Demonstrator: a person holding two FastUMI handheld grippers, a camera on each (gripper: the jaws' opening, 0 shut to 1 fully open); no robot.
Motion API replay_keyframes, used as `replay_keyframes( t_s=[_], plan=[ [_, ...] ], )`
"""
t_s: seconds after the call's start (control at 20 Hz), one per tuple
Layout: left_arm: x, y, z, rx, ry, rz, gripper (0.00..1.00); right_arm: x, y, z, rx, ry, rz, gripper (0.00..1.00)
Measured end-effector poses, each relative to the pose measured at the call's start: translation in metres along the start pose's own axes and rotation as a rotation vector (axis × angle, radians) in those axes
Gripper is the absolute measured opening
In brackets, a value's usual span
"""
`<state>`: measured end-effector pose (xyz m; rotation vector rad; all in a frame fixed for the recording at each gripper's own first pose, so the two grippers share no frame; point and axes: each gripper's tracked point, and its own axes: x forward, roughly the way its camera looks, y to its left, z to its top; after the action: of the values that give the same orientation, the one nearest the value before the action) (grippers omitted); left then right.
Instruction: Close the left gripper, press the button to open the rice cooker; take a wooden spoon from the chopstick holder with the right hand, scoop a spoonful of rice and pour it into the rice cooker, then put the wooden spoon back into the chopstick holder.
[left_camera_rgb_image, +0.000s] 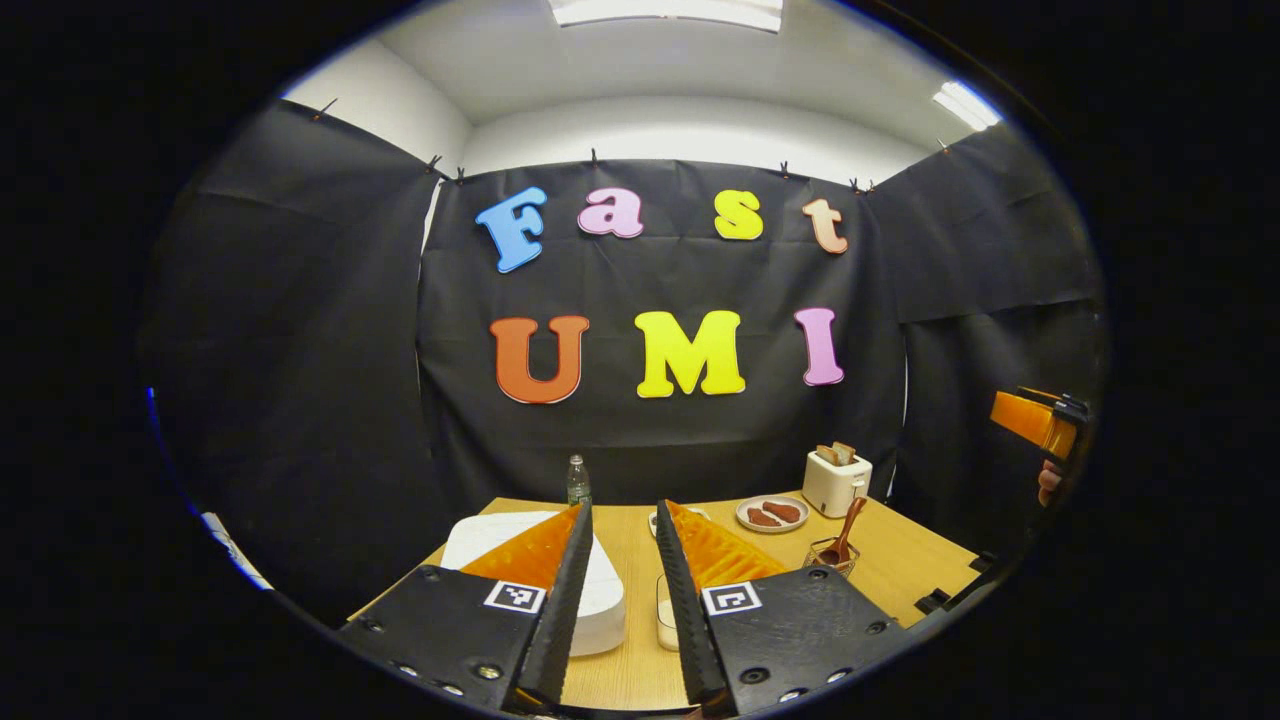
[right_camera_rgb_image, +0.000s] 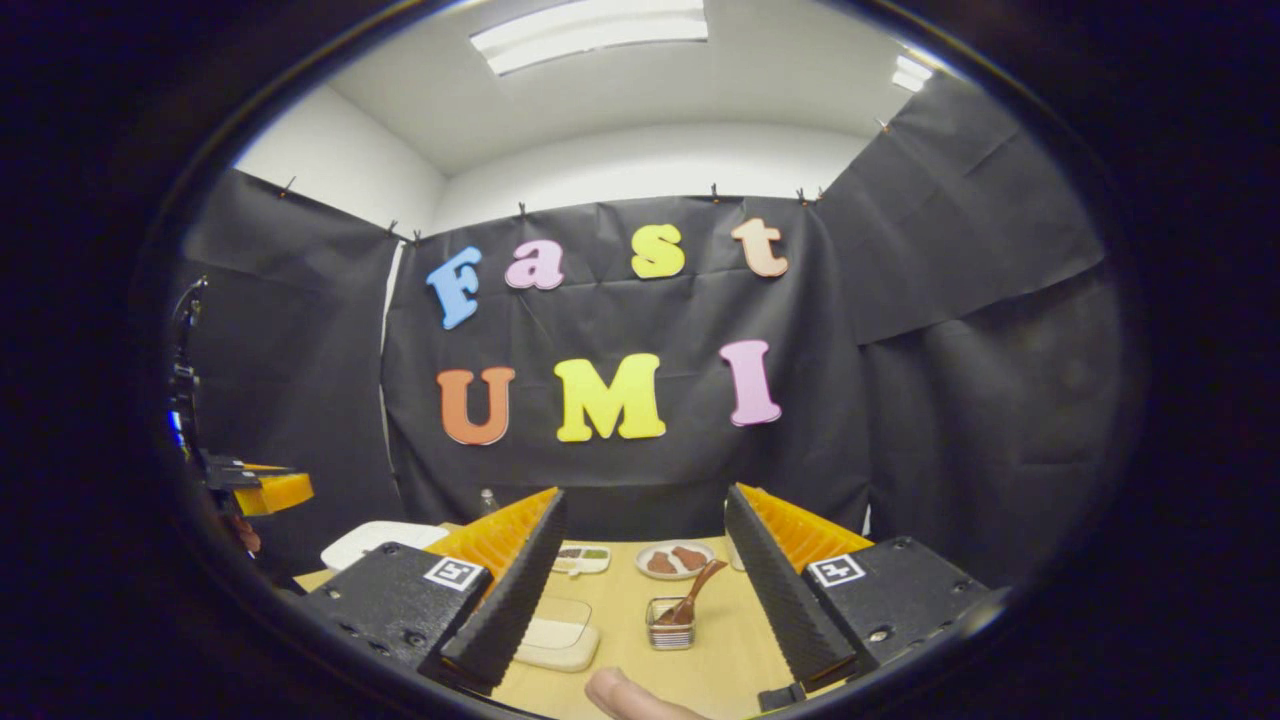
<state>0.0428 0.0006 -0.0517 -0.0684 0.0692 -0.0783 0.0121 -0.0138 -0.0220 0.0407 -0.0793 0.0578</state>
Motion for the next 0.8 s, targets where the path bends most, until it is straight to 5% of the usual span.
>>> replay_keyframes(
  t_s=[0.15, 0.25, 0.4, 0.8],
  plan=[
    [0.008, -0.006, -0.009, 0.014, 0.011, -0.03, 0.43, 0.002, -0.012, 0.0, 0.01, -0.009, -0.014, 1.0],
    [0.014, -0.01, -0.02, -0.005, 0.053, -0.049, 0.0, 0.001, -0.017, 0.0, 0.004, -0.012, -0.031, 0.99],
    [0.019, -0.005, -0.026, 0.006, 0.062, -0.031, 0.06, -0.004, -0.019, -0.004, -0.036, -0.006, -0.051, 1.0],
    [0.029, 0.013, -0.04, 0.008, 0.08, 0.024, 0.0, -0.009, -0.012, -0.008, -0.069, -0.02, -0.034, 1.0]
  ],
)
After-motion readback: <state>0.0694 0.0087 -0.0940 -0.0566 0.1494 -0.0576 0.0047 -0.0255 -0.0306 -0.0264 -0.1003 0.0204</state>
